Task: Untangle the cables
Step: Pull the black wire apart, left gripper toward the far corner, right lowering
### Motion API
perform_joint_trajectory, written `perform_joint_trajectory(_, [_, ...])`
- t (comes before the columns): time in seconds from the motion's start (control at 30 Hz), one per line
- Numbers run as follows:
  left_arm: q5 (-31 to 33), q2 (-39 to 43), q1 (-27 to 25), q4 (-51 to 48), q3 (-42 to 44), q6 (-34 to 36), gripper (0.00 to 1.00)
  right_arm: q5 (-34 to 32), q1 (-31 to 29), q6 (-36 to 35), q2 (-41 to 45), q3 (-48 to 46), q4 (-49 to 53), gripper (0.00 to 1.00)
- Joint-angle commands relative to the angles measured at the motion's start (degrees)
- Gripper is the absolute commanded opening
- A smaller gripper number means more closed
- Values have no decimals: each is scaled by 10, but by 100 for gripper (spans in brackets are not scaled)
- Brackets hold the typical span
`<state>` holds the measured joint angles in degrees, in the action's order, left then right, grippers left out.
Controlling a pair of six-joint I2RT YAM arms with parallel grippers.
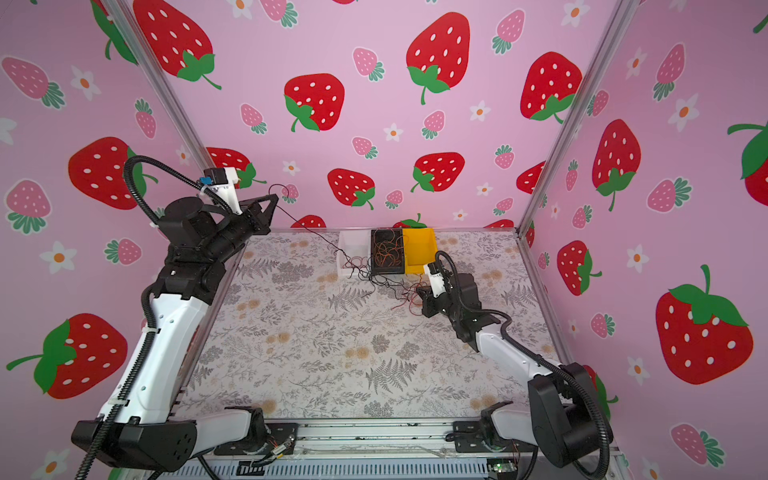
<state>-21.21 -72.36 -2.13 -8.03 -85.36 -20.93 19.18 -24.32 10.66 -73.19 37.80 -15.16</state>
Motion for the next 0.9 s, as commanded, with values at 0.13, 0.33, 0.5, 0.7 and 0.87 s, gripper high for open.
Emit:
perform_joint_trajectory(0.13, [-8, 12, 64, -12, -12, -4, 0, -36, 90, -4, 23, 14, 90, 0])
perform_joint_trajectory(0.33, [-12, 10, 102, -22, -8, -3, 0, -37, 147, -25, 9, 22, 131, 0])
perform_joint_trajectory(0.5, [-11, 8, 109, -27, -8, -2, 0, -49, 183, -44, 5, 23, 146, 0])
perform_joint_trajectory(0.7, [-36, 1, 115, -21, -6, -7, 0, -13, 226, -70, -2, 31, 144, 0])
perform_joint_trajectory(0.87, [-91, -8, 115, -1, 7, -30, 0, 95, 210, -83, 20, 39, 113, 0])
